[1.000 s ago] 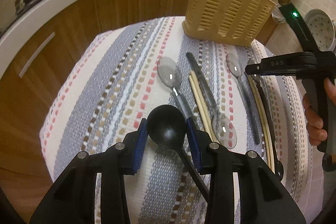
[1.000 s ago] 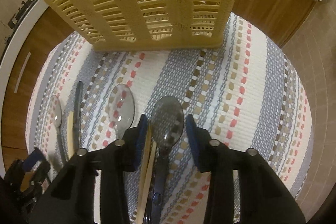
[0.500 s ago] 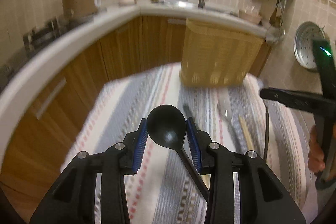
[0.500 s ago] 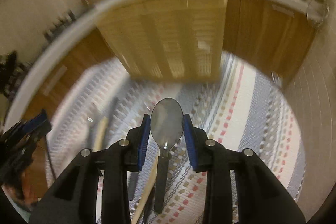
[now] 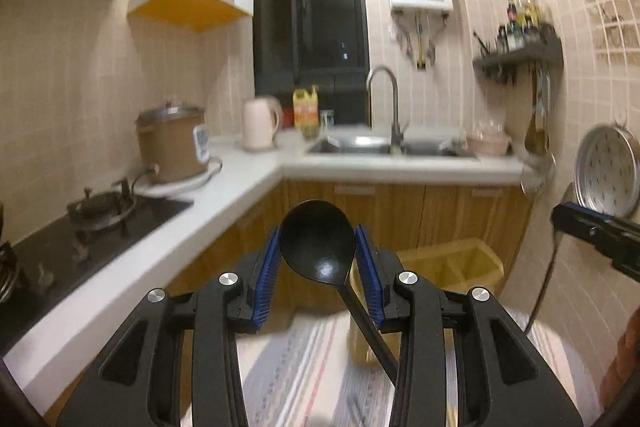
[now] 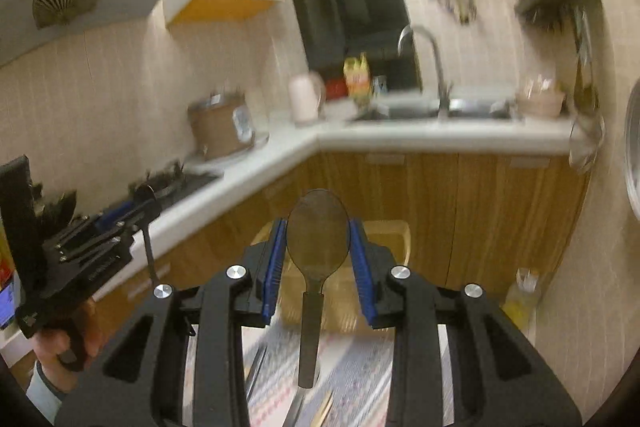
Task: Organize utensils
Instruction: 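Lift the black ladle with the left tool while the right tool carries the clear spoon to the beige holder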
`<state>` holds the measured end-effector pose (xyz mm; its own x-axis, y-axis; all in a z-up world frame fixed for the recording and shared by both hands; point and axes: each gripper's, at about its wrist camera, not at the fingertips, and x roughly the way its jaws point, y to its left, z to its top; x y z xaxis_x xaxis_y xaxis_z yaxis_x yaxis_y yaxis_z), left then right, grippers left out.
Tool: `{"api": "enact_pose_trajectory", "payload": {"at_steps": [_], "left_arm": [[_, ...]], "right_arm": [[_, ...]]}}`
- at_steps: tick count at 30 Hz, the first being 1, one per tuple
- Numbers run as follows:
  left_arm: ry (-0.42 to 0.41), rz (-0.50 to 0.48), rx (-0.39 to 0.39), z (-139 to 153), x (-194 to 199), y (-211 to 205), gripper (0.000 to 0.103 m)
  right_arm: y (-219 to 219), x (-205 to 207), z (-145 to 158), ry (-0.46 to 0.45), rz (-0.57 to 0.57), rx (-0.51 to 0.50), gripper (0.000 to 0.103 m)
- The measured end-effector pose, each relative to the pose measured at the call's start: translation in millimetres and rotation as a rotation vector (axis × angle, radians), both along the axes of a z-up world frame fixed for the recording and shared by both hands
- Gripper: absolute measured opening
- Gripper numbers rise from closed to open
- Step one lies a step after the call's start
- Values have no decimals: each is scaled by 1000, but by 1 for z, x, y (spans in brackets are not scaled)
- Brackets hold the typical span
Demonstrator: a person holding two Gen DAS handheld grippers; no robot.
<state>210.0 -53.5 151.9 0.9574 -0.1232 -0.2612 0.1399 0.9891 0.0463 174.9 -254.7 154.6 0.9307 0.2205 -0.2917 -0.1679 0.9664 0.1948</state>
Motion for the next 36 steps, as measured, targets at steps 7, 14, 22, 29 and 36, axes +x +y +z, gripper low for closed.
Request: {"api": "enact_pose_trajectory", "payload": {"at_steps": [7,14,22,29,36], "left_arm": [[-117,17,16,5,46,-32,35],[-140,32,113,-29,93,-52,35],[-110,55,181,-66,119,-55,35],[-65,19,149,-80,120,-50,36],[-25,-47,108,-80,109,-42,48]], "right_arm": [[-15,41,23,-131,-124,-56,29],[-17,92,-12,-108,-169,-92,29],[-13,118,-51,-65,-168,-123,29],[-9,126,-71,-26,-151,-141,29],[-5,119,-81,16,-128,-140,30]]}}
